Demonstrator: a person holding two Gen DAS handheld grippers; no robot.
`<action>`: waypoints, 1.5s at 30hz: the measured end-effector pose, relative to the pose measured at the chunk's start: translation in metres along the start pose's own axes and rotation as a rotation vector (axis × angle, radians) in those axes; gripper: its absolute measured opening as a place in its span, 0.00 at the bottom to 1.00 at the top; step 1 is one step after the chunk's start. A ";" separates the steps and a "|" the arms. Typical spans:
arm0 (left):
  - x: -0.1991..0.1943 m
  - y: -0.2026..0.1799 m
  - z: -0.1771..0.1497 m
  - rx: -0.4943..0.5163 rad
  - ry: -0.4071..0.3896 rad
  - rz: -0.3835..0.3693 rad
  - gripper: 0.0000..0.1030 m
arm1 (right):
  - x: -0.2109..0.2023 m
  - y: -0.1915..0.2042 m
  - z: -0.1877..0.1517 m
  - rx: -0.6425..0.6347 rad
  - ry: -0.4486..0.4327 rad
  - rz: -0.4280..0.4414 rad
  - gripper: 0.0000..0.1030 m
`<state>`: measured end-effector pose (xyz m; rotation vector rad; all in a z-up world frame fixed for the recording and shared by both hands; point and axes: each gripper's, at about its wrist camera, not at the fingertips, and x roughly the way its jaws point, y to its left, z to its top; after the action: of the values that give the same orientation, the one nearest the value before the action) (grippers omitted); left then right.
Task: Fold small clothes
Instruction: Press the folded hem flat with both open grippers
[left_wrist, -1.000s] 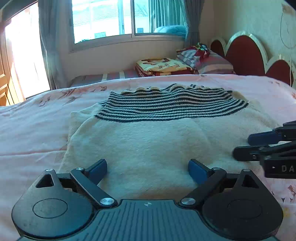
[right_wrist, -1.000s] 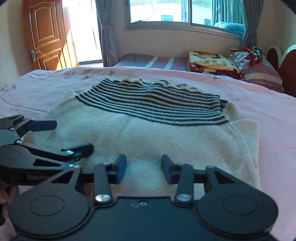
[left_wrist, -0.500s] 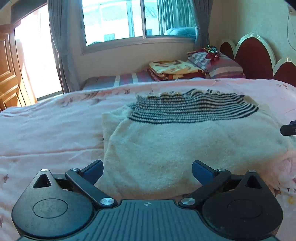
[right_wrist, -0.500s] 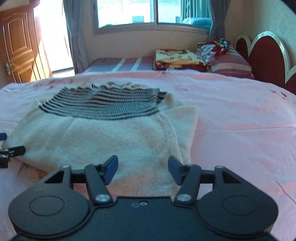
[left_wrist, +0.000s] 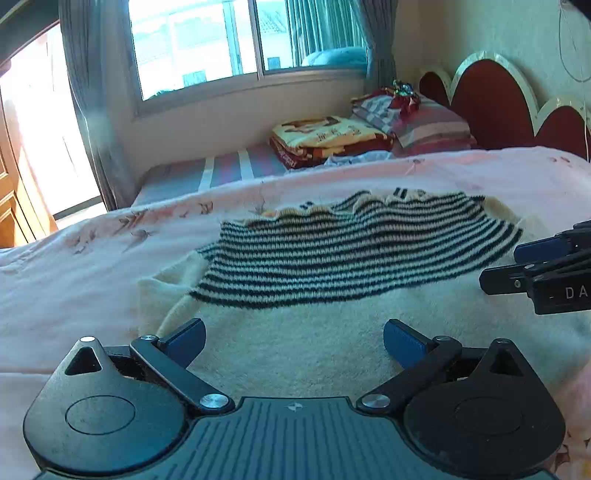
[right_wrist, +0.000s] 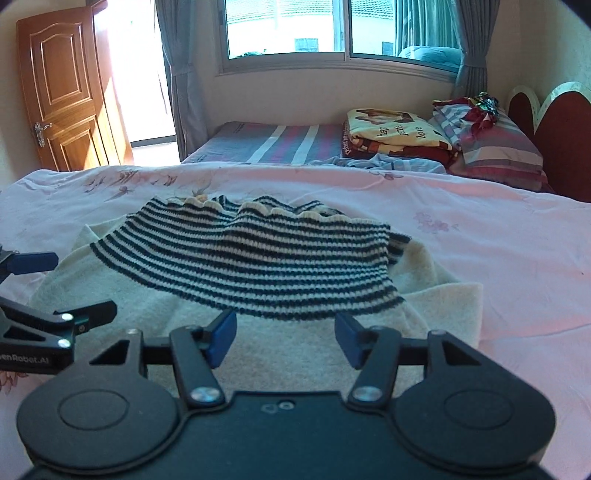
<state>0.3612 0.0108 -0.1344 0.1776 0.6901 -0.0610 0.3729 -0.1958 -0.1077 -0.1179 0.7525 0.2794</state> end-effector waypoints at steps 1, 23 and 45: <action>0.006 0.000 -0.004 -0.002 0.016 -0.007 0.99 | 0.004 0.000 -0.004 -0.009 0.013 -0.006 0.55; 0.086 0.002 0.057 0.041 0.028 -0.017 1.00 | 0.066 -0.027 0.059 -0.012 -0.008 -0.052 0.56; -0.002 0.015 0.012 -0.064 0.048 -0.035 1.00 | -0.014 0.002 0.001 -0.096 -0.054 -0.062 0.60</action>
<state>0.3685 0.0235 -0.1217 0.1058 0.7425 -0.0679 0.3635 -0.1965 -0.0976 -0.2233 0.6810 0.2590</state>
